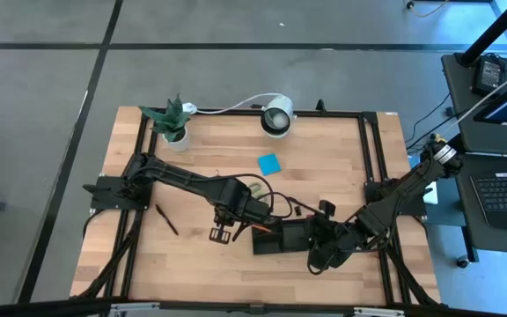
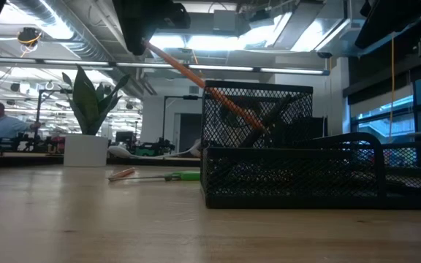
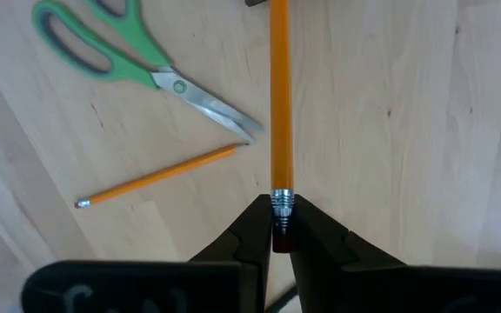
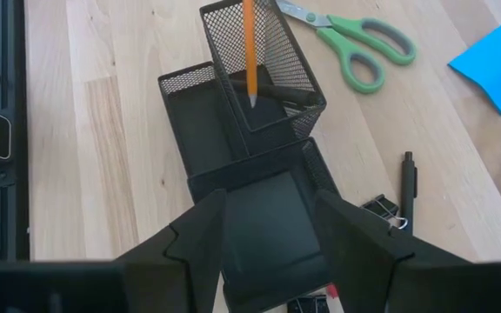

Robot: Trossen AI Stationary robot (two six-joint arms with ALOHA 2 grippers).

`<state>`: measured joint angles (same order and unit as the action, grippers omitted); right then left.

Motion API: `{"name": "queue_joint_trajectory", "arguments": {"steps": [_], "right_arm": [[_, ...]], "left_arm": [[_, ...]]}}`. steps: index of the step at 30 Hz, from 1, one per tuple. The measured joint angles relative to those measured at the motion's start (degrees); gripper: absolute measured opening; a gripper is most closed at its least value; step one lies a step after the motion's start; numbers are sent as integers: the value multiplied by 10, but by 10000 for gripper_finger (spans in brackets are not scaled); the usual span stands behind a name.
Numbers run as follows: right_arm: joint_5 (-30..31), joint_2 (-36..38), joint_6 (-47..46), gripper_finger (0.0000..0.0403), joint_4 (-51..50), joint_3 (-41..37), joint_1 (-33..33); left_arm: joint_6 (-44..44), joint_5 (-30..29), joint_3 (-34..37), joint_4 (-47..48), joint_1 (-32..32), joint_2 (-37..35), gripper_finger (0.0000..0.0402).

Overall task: Pick and place office supplies into organizer
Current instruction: Put the bottom pencil into the desk organizer

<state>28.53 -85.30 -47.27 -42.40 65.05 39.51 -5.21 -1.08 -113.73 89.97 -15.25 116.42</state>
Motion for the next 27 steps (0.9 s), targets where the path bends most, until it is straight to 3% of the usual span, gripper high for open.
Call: {"name": "queue_joint_trajectory", "arguments": {"steps": [21, 27], "right_arm": [[0, 0, 13, 177, -3, 0, 0], [0, 0, 13, 177, -3, 0, 0]], "left_arm": [[24, 46, 0, -26, 0, 0, 34], [30, 61, 0, -34, 0, 0, 58]]}}
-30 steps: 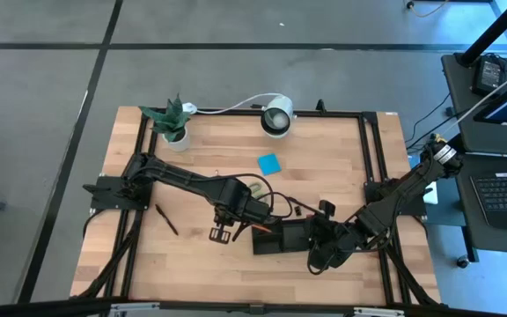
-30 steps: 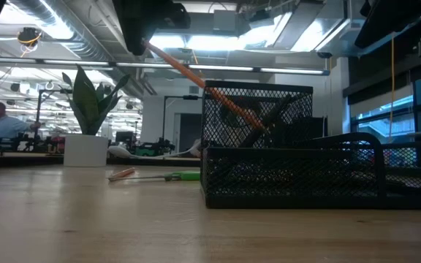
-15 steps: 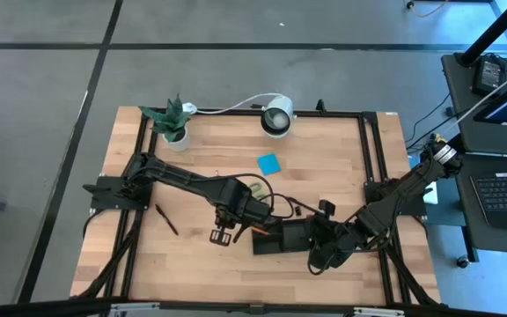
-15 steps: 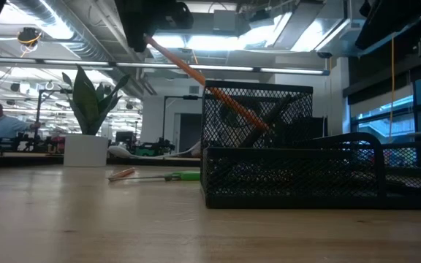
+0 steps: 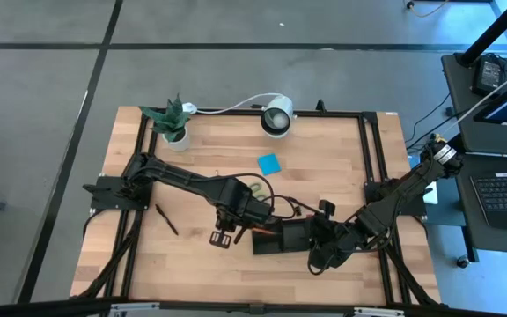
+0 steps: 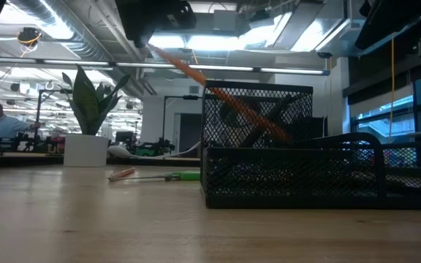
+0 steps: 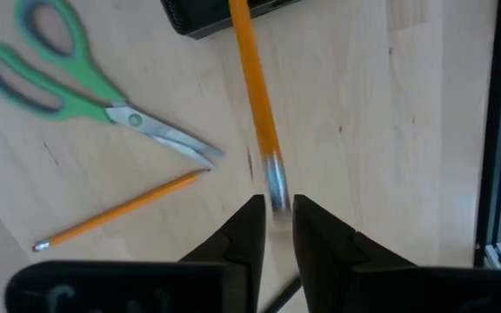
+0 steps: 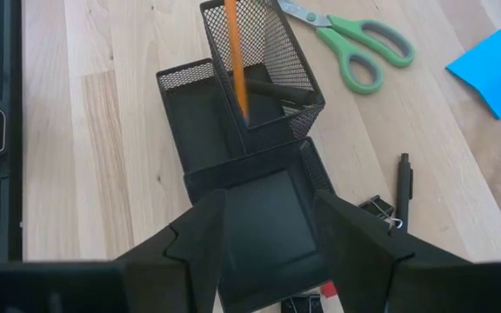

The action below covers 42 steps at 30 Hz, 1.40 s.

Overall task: Pick and place office supplies into organizer
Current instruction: Put the bottom pencil into the desk organizer, then put the bottom binder clip into the desk organizer

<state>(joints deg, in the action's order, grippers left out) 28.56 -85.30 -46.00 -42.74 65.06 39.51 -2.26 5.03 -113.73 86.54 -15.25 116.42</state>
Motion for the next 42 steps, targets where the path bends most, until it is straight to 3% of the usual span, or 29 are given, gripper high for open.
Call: {"name": "queue_joint_trajectory", "arguments": {"steps": [10, 15, 21, 25, 31, 42], "right_arm": [[0, 0, 0, 177, 0, 0, 0], [-12, 0, -20, 177, -4, 0, 0], [-117, 0, -175, 177, -62, 6, 0], [-175, 0, -308, 177, -109, 6, 2], [-231, 14, -439, 177, -155, 6, 33], [-192, 92, -527, 177, -188, -26, 83]], "left_arm": [[-4, -8, 0, -23, 0, 0, 96], [-13, -18, -30, 37, 0, 0, 97], [-25, -65, -36, -14, -3, -69, 97], [-51, -116, 3, -70, -16, -136, 91], [-72, -139, 144, -233, -41, -259, 83], [-148, -137, 506, -582, -54, -460, 81]]}}
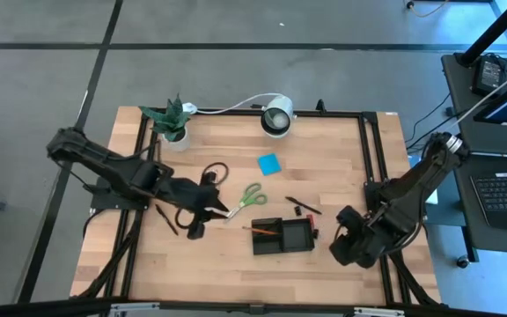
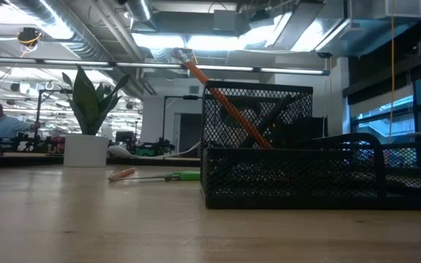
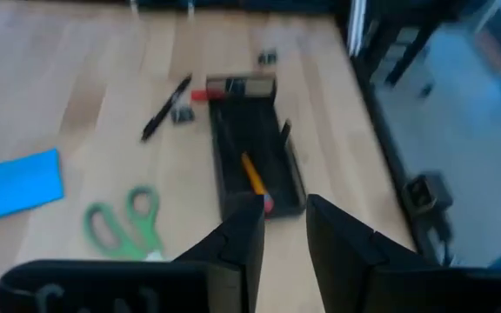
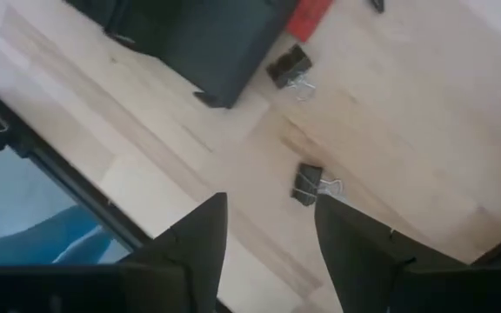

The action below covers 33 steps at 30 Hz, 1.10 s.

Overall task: Pick and place office supplies into organizer
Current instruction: Put the bottom binder clip into the desk organizer

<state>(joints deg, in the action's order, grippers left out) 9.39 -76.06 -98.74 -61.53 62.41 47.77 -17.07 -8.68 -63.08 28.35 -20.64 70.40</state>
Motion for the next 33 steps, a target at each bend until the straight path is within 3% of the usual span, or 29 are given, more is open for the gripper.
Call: {"name": "queue_joint_trajectory", "arguments": {"steps": [9, 16, 28, 33], "right_arm": [[1, 89, -28, 177, 270, -208, 20], [2, 108, -54, 177, 289, -269, 20], [-26, 107, -59, 177, 285, -285, 20], [-67, 106, -62, 177, 284, -285, 20]], "left_arm": [[-34, -2, 218, -244, 0, -100, 79], [-52, -29, 327, -368, 0, -133, 79], [-62, -106, 374, -377, 0, -134, 78], [-48, -113, 374, -377, 0, -134, 78]]}}
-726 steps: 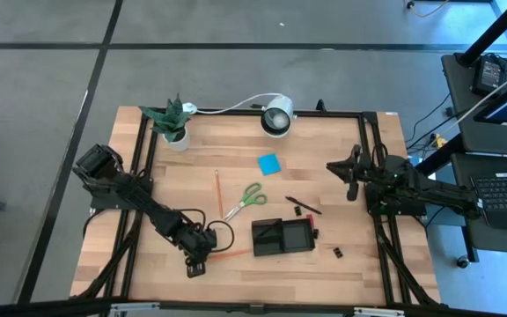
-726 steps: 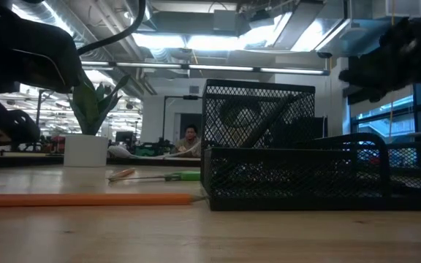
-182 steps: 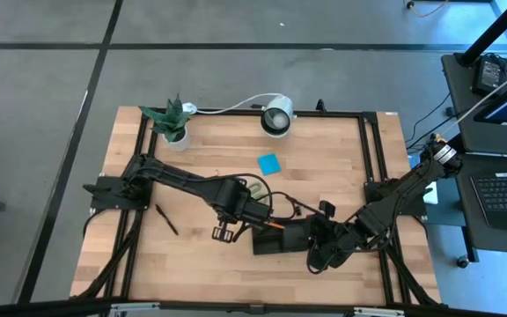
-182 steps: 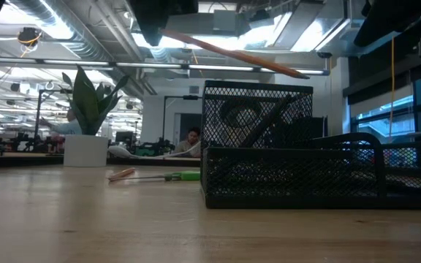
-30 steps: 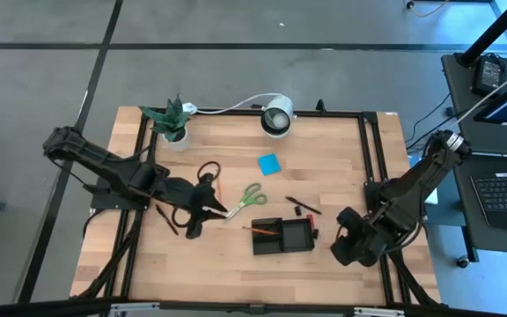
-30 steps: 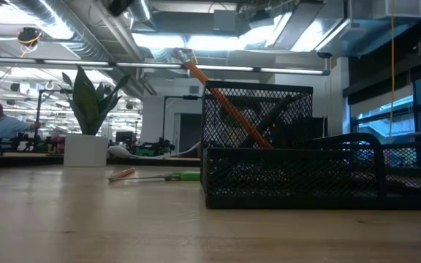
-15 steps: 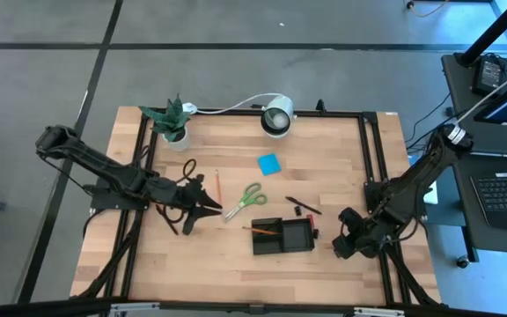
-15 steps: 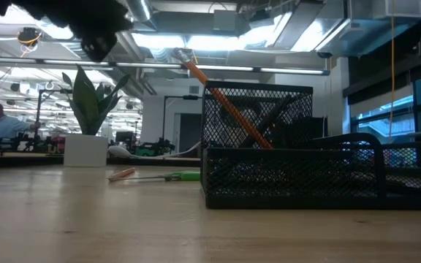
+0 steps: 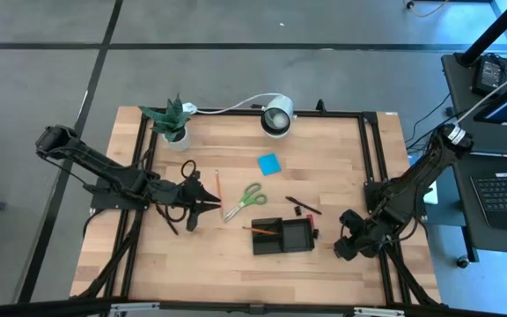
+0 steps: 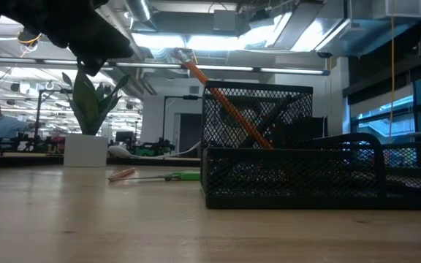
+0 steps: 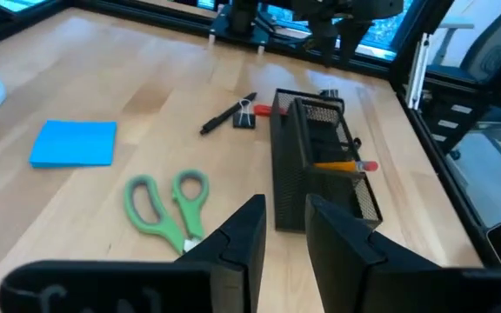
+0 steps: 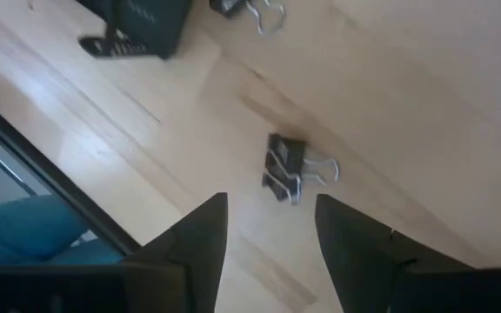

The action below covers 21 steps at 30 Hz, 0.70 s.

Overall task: Pick and place office supplies into organizer
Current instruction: Put the bottom binder clip into the desk organizer

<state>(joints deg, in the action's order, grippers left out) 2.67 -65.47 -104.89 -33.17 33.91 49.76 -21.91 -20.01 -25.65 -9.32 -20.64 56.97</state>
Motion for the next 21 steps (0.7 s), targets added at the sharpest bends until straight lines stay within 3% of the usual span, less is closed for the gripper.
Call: {"name": "queue_joint_trajectory", "arguments": {"steps": [11, 18, 21], "right_arm": [[-9, 0, 1, 177, 4, -1, 0], [-2, -7, 1, 177, 86, -42, 0], [8, -15, 2, 177, 78, -43, 0]], "left_arm": [[2, -47, 0, 1, 0, 0, 79], [1, -58, 0, 1, 0, 0, 77], [1, -58, 0, 1, 0, 0, 79]]}}
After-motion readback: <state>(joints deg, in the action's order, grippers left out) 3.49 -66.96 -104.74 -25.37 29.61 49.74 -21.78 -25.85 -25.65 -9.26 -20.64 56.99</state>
